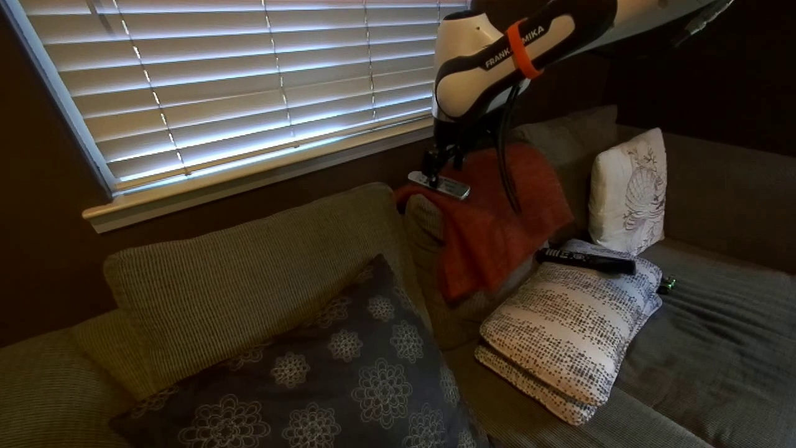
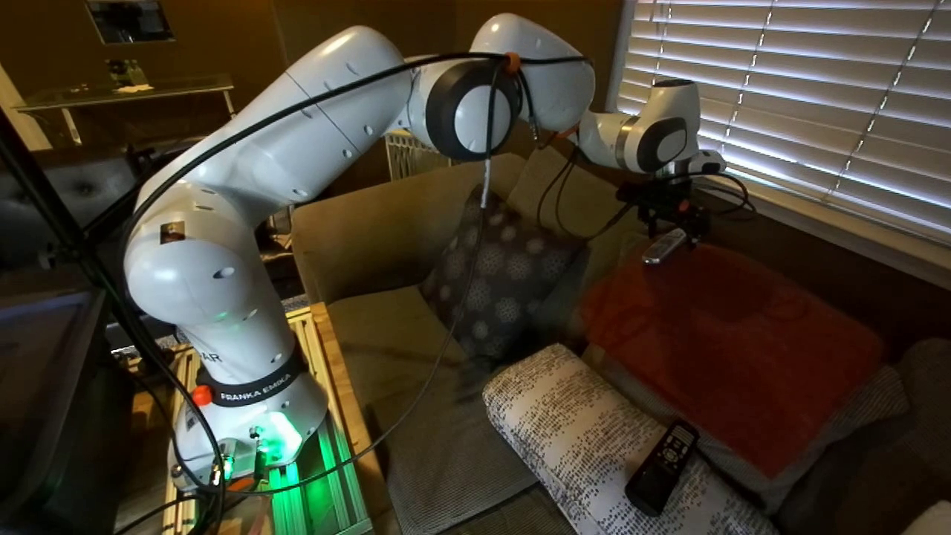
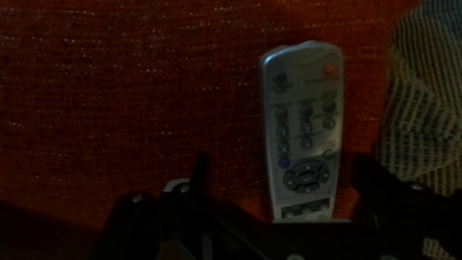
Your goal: Move the grey remote from the brown fleece and put it on the white pillow next to the black remote
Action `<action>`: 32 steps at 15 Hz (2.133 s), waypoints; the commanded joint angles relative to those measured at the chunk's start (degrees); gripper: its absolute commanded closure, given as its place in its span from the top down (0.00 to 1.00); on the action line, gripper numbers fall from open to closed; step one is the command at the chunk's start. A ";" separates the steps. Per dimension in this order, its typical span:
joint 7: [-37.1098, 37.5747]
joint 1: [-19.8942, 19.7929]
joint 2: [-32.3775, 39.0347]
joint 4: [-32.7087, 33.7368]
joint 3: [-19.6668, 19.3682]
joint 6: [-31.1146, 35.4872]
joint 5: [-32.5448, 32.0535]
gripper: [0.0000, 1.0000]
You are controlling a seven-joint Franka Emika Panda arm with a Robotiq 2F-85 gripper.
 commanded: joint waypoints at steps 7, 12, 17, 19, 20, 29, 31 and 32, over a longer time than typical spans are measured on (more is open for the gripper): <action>0.53 1.48 5.50 8.47 -0.92 -5.86 -0.82 1.00; 0.34 1.84 6.88 10.44 -1.00 -6.73 -0.94 0.65; 0.26 1.90 7.08 11.16 -1.09 -6.62 -1.05 0.30; 0.50 2.07 6.56 10.58 -1.27 -6.05 -1.24 0.29; 0.51 2.17 5.83 9.70 -1.24 -5.73 -1.29 0.29; -1.63 2.25 -5.11 -4.20 -0.49 -2.77 -1.93 0.29; -3.63 1.62 -9.00 -9.49 0.17 -2.25 -1.79 0.29; -4.63 1.23 -10.59 -11.57 0.48 -2.00 -1.63 0.29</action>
